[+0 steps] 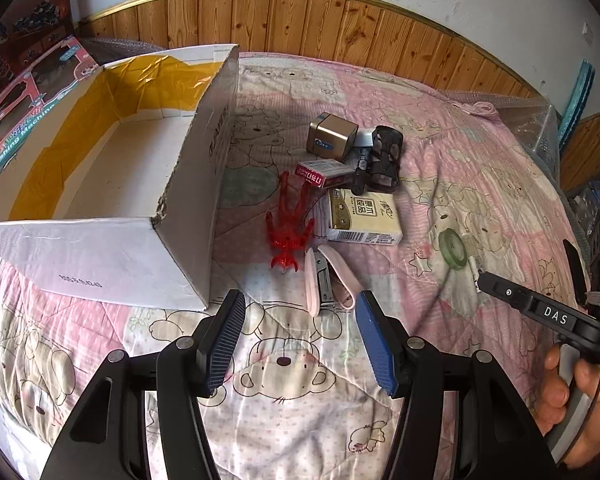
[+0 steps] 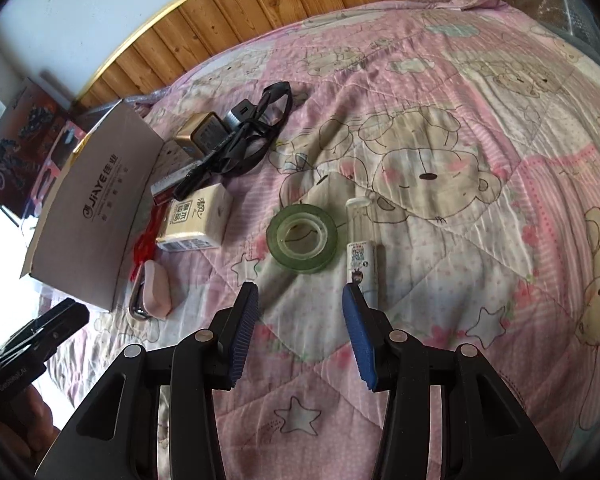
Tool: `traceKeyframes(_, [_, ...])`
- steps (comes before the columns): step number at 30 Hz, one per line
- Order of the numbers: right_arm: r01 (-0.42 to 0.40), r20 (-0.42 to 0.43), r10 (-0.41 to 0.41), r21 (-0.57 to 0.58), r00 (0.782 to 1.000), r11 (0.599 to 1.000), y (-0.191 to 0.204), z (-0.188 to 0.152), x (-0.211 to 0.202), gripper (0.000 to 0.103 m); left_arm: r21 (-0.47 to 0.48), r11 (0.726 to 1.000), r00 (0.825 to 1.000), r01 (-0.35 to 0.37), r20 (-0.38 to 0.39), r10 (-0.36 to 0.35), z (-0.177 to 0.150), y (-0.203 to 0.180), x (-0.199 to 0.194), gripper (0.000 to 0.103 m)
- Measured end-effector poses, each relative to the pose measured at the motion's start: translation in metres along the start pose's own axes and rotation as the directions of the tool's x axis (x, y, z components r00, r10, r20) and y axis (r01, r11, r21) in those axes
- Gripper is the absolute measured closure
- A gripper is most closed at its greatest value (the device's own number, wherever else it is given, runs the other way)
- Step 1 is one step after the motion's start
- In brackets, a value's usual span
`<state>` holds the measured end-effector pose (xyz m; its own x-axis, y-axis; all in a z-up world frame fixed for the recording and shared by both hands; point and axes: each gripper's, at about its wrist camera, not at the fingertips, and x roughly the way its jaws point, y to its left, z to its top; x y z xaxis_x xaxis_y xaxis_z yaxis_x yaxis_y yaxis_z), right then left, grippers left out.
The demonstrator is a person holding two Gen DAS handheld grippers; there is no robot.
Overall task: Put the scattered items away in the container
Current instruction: 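Grasp the pink stapler with the left tool while the right tool grasps the white tube, then carry the stapler and white tube over the white box with both tools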
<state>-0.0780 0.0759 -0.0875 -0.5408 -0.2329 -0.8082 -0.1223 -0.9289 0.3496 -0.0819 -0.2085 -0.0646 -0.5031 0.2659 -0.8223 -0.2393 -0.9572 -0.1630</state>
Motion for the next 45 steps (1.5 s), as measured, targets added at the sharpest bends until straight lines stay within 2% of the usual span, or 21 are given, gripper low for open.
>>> traceKeyframes(3, [0.045, 0.007, -0.045, -0.016, 0.999, 0.999, -0.006, 0.003, -0.001, 0.055, 0.009, 1.0, 0.999, 0.028, -0.027, -0.027, 0.003, -0.007, 0.016, 0.044])
traceKeyframes(7, [0.107, -0.013, -0.107, -0.031, 0.994, 0.994, -0.024, -0.002, 0.005, 0.055, 0.033, 0.999, 0.997, 0.032, -0.071, -0.029, 0.004, -0.018, 0.042, 0.044])
traceKeyframes(9, [0.101, -0.028, -0.102, -0.031, 0.994, 0.994, -0.032, -0.004, 0.012, 0.055, 0.031, 0.999, 0.996, 0.034, -0.089, -0.031, 0.004, -0.021, 0.055, 0.044])
traceKeyframes(13, [0.097, -0.001, -0.098, -0.075, 0.995, 0.992, -0.028, 0.002, 0.016, 0.058, 0.045, 0.999, 0.991, 0.028, -0.133, -0.022, 0.003, -0.024, 0.079, 0.046])
traceKeyframes(14, [0.099, -0.001, -0.1, -0.09, 0.995, 0.991, -0.025, 0.003, 0.017, 0.061, 0.038, 0.999, 0.99, 0.026, -0.138, -0.021, 0.003, -0.023, 0.084, 0.048])
traceKeyframes(15, [0.097, -0.002, -0.098, -0.106, 0.995, 0.99, -0.023, 0.003, 0.016, 0.07, 0.04, 0.999, 0.993, 0.024, -0.116, -0.019, 0.003, -0.022, 0.085, 0.052])
traceKeyframes(18, [0.131, -0.007, -0.135, -0.196, 0.991, 0.972, -0.01, 0.001, 0.024, 0.075, 0.033, 0.999, 0.994, 0.038, -0.104, -0.035, 0.007, -0.018, 0.086, 0.053])
traceKeyframes(21, [0.163, 0.013, -0.164, -0.247, 0.986, 0.955, -0.004, 0.002, 0.03, 0.083, 0.021, 0.997, 0.993, 0.068, -0.094, -0.066, 0.008, -0.012, 0.086, 0.055])
traceKeyframes(26, [0.115, -0.004, -0.117, -0.177, 0.993, 0.977, -0.013, 0.004, 0.024, 0.084, -0.004, 0.995, 0.99, 0.096, -0.106, -0.096, 0.009, -0.009, 0.081, 0.055])
traceKeyframes(35, [0.097, 0.008, -0.096, -0.104, 0.995, 0.99, -0.019, -0.01, -0.007, 0.084, 0.046, 0.996, 0.994, 0.075, -0.078, -0.071, 0.014, -0.023, 0.056, 0.055])
traceKeyframes(45, [0.08, 0.042, -0.075, -0.148, 0.996, 0.986, 0.011, -0.029, -0.035, 0.084, 0.095, 0.995, 0.999, 0.036, -0.007, -0.036, 0.013, -0.038, 0.006, 0.055])
